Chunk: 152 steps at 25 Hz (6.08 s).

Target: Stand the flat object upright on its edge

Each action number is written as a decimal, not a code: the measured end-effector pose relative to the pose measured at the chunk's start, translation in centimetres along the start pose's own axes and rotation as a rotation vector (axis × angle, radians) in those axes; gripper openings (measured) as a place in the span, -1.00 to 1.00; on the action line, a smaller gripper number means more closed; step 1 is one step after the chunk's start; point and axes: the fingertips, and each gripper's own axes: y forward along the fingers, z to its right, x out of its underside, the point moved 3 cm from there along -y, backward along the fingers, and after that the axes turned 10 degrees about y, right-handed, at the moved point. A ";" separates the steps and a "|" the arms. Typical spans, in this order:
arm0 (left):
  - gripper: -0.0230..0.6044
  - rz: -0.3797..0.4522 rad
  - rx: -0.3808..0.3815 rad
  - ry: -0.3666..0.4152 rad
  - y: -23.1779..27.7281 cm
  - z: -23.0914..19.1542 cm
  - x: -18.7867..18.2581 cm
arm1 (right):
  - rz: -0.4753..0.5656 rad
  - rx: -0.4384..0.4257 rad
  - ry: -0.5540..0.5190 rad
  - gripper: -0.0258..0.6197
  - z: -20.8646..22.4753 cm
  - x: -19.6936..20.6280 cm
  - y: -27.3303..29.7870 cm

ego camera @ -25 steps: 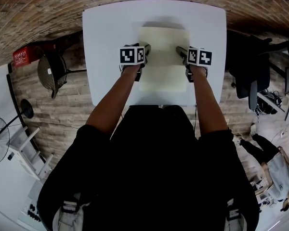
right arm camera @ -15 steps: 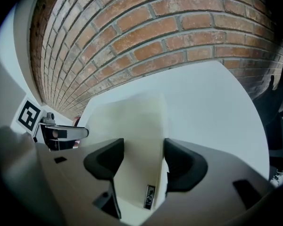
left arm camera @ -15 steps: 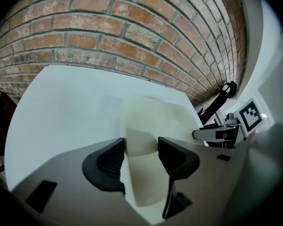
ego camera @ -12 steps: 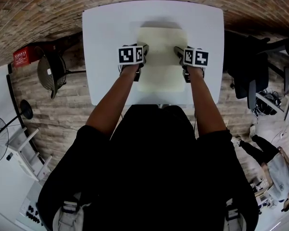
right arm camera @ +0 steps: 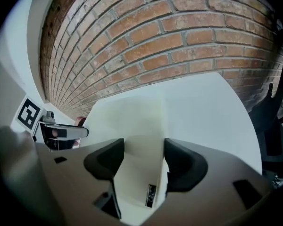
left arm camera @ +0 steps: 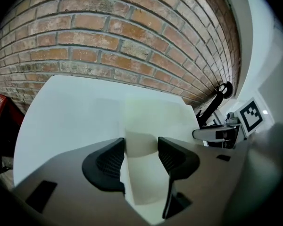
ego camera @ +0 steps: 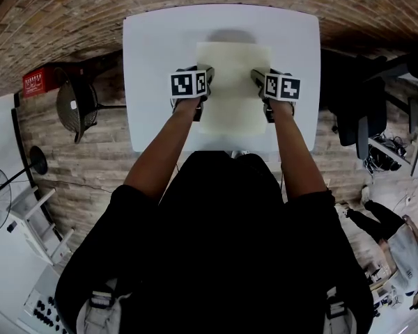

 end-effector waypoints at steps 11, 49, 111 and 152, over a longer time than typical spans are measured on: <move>-0.18 0.052 -0.023 0.033 -2.5 1.7 -0.6 | 0.032 -0.017 -0.020 -0.10 -0.7 -0.1 -2.8; -0.18 0.427 -0.135 0.156 -14.2 7.5 -6.1 | 0.405 -0.091 -0.301 -0.10 -6.5 -5.5 -14.7; -0.18 0.915 -0.215 0.502 -15.3 10.1 -0.7 | 0.817 -0.106 -0.611 -0.23 -4.9 1.4 -17.5; -0.16 0.880 -0.186 0.558 -14.3 10.2 3.2 | 0.760 -0.172 -0.627 -0.07 -3.6 4.4 -16.6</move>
